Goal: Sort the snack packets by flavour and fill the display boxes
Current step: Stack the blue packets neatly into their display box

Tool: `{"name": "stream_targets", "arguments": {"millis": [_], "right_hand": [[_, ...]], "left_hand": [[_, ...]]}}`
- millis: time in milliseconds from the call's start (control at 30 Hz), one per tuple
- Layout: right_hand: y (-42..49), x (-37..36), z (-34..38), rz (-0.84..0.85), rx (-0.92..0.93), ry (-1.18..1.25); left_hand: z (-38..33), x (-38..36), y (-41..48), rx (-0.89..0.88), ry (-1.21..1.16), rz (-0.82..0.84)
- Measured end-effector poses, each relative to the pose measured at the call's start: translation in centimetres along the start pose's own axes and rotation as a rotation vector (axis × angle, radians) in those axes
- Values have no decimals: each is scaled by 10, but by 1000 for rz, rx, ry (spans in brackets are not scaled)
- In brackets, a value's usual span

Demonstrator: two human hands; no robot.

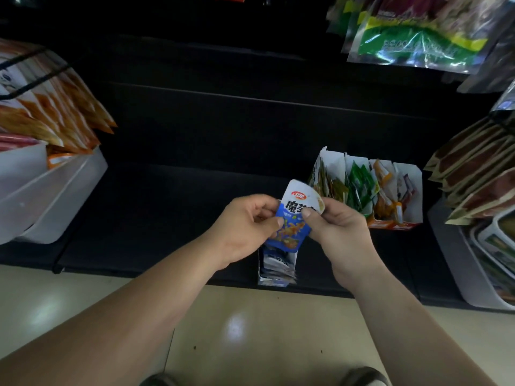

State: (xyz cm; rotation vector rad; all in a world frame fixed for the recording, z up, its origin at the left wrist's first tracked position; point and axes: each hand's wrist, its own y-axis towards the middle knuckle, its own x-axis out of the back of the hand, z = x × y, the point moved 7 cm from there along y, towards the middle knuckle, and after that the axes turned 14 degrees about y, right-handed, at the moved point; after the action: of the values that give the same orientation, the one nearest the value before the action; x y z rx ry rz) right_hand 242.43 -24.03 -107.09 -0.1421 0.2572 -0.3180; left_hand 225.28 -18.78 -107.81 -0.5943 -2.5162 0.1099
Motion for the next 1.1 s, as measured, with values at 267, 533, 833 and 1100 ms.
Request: {"name": "stream_targets", "arguments": {"millis": [267, 533, 833, 1100], "right_hand": [[4, 2, -23, 94, 97, -329], [-11, 22, -100, 233, -14, -804], [-10, 9, -101, 304, -49, -1013], [-5, 10, -96, 227, -62, -834]], "left_hand": [[35, -11, 6, 28, 119, 9], [90, -13, 2, 250, 200, 25], [78, -25, 17, 216, 165, 3], [72, -39, 27, 272, 153, 0]]}}
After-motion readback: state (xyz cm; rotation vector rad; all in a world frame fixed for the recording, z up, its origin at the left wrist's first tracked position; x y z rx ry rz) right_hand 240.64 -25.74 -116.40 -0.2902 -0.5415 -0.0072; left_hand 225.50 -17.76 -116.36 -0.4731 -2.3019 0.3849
